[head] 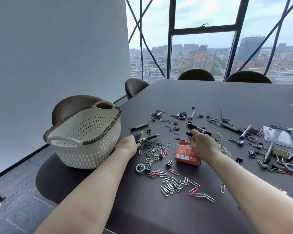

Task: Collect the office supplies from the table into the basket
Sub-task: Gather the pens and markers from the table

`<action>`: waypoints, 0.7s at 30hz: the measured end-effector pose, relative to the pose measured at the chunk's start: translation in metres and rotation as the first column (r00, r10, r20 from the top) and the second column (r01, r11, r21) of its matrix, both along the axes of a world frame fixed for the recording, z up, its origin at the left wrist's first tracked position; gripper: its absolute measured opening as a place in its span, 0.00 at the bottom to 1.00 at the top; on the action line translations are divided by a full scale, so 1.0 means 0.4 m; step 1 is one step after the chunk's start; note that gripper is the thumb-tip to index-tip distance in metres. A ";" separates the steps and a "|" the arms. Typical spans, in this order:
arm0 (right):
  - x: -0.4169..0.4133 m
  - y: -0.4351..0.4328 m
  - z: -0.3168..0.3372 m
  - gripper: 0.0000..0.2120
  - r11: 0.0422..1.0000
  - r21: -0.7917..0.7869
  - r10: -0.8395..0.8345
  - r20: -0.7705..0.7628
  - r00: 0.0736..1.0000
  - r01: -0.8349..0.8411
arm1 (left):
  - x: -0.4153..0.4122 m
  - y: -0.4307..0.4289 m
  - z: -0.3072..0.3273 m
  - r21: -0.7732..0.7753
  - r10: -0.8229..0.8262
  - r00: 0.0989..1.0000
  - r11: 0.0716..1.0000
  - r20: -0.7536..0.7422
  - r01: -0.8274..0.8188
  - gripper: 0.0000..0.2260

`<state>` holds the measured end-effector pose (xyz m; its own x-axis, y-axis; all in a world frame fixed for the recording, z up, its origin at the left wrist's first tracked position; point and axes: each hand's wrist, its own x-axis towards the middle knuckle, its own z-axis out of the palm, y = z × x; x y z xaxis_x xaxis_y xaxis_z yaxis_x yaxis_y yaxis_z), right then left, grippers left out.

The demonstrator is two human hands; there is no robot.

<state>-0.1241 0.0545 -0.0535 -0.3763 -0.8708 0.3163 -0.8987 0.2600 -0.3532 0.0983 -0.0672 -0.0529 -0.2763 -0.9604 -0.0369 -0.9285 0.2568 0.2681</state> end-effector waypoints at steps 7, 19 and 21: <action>0.007 0.021 0.009 0.10 1.000 -0.006 -0.008 -0.001 1.000 0.008 | 0.022 0.010 -0.011 -0.053 -0.042 0.995 0.998 -0.095 0.037 0.19; 0.024 0.040 0.009 0.11 1.000 0.002 -0.031 -0.003 1.000 0.031 | 0.014 0.020 0.006 -0.077 -0.078 0.997 0.994 -0.030 0.075 0.17; 0.026 0.044 0.009 0.11 1.000 -0.003 -0.026 -0.002 1.000 0.026 | 0.015 0.021 0.010 -0.046 -0.104 0.994 0.994 -0.040 0.103 0.17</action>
